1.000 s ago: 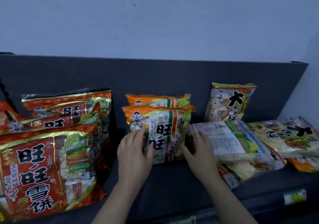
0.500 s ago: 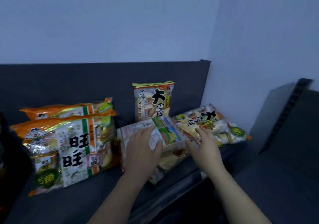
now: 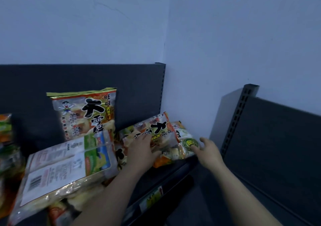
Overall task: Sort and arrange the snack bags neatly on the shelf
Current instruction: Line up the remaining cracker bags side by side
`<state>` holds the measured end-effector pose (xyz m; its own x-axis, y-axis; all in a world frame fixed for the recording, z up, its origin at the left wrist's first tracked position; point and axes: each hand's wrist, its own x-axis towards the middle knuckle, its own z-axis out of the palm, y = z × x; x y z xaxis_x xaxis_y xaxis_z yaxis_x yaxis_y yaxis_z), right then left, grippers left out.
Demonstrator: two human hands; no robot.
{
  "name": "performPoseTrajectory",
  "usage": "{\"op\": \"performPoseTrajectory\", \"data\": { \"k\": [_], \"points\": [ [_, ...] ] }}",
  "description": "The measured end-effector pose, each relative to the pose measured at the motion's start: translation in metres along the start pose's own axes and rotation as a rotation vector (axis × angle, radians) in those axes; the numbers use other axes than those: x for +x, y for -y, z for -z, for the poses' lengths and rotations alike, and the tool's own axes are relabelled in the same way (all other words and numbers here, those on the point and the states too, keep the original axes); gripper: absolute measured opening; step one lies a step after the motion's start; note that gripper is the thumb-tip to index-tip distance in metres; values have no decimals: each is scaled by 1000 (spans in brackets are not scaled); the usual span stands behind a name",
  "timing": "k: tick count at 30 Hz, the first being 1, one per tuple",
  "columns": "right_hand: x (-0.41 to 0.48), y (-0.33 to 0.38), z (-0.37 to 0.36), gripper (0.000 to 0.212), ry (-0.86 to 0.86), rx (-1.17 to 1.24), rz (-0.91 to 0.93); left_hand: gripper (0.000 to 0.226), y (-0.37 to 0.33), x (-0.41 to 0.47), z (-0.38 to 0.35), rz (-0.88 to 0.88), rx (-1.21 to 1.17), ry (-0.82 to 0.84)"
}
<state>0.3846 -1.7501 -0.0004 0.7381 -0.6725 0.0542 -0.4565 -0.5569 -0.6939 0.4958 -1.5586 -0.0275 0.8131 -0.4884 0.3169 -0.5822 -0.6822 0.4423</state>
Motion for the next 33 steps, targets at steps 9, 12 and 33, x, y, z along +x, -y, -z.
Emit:
{"op": "performPoseTrajectory", "data": {
  "k": [9, 12, 33],
  "points": [
    [55, -39, -17, 72, 132, 8, -57, 77, 0, 45, -39, 107, 148, 92],
    [68, -46, -26, 71, 169, 32, -67, 59, 6, 56, -41, 116, 127, 7],
    [19, -19, 72, 14, -214, 72, 253, 43, -25, 18, -30, 144, -314, -86]
  ]
}}
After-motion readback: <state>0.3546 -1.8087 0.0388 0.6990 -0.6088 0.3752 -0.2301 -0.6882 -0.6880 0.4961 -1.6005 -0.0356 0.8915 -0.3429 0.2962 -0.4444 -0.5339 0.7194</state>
